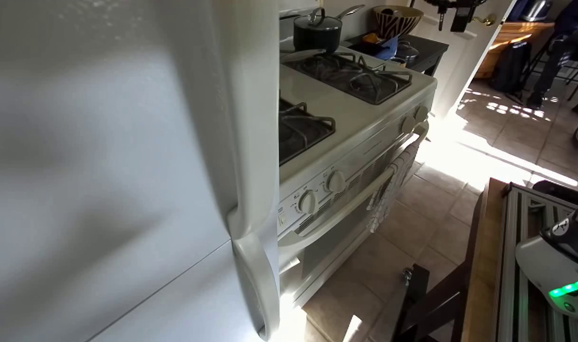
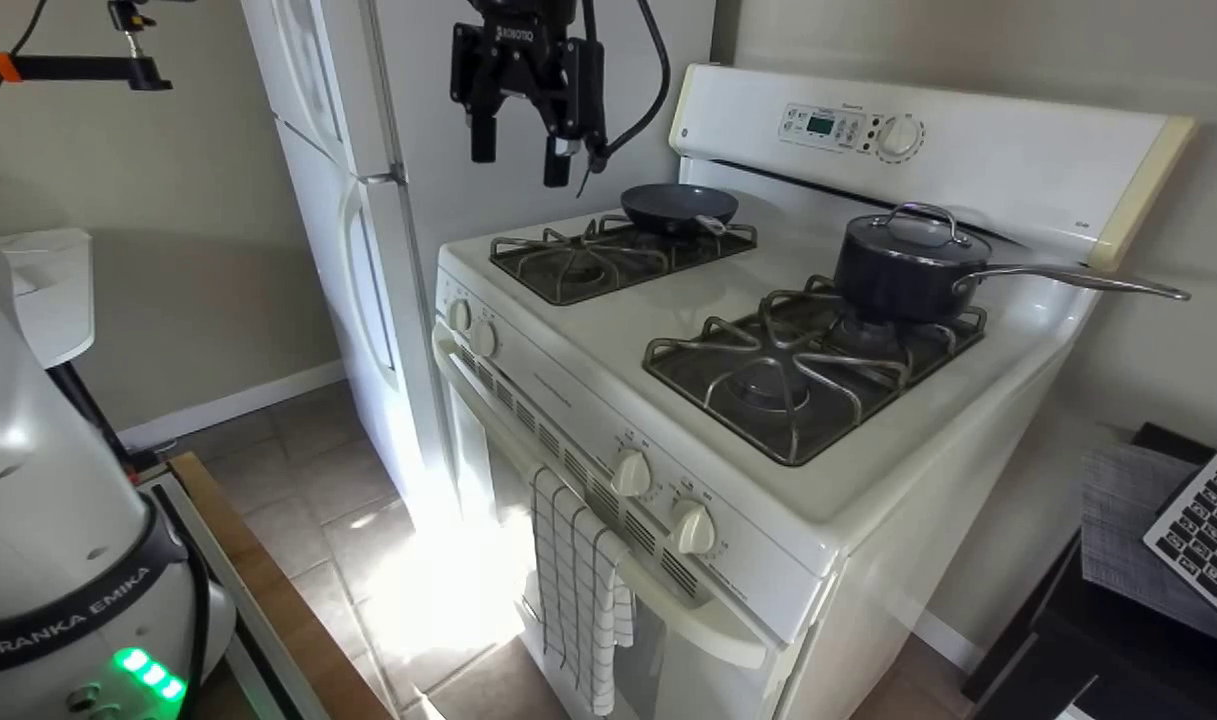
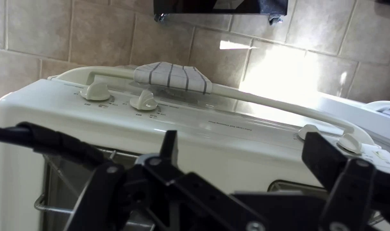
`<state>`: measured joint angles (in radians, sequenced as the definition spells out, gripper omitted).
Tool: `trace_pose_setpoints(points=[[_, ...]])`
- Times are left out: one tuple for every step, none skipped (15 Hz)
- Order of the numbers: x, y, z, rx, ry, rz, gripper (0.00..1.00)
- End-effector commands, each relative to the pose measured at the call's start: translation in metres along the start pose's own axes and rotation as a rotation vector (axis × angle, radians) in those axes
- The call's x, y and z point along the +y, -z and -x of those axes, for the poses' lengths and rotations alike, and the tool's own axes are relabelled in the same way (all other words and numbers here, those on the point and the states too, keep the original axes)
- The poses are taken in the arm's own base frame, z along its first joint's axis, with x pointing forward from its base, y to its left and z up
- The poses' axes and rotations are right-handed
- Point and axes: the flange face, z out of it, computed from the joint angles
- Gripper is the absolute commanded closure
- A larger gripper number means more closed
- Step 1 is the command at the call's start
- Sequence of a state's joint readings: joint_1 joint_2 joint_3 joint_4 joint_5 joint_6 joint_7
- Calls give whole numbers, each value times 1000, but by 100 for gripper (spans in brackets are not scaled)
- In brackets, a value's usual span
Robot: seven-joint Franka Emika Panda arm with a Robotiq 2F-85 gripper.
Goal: Flip the switch on the bottom left side of the stove
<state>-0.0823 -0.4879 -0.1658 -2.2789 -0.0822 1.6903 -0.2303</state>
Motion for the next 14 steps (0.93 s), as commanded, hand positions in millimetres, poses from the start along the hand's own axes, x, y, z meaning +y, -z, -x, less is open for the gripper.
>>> trace_pose_setpoints(points=[[-16,-30,26,-28,0,-123,0],[-21,-40,30,-24,0,-159,0],[-25,-49,32,-22,-18,-198,0],[-32,-59,36,-33,-31,-250,0],[-36,-68,38,-17,-40,-294,0],[-42,-77,39,-26,-65,-341,0],[-49,-89,38,-14,-85,-381,0],[-54,-98,36,-7,-109,-426,0],[-63,-108,33,-5,-147,-459,0],[-70,-118,31,-12,-196,-484,0],[-79,-128,28,2,-225,-508,0],[-88,-138,25,15,-250,-524,0],[-96,-146,24,26,-254,-528,0],[-81,-131,23,13,-211,-502,0]])
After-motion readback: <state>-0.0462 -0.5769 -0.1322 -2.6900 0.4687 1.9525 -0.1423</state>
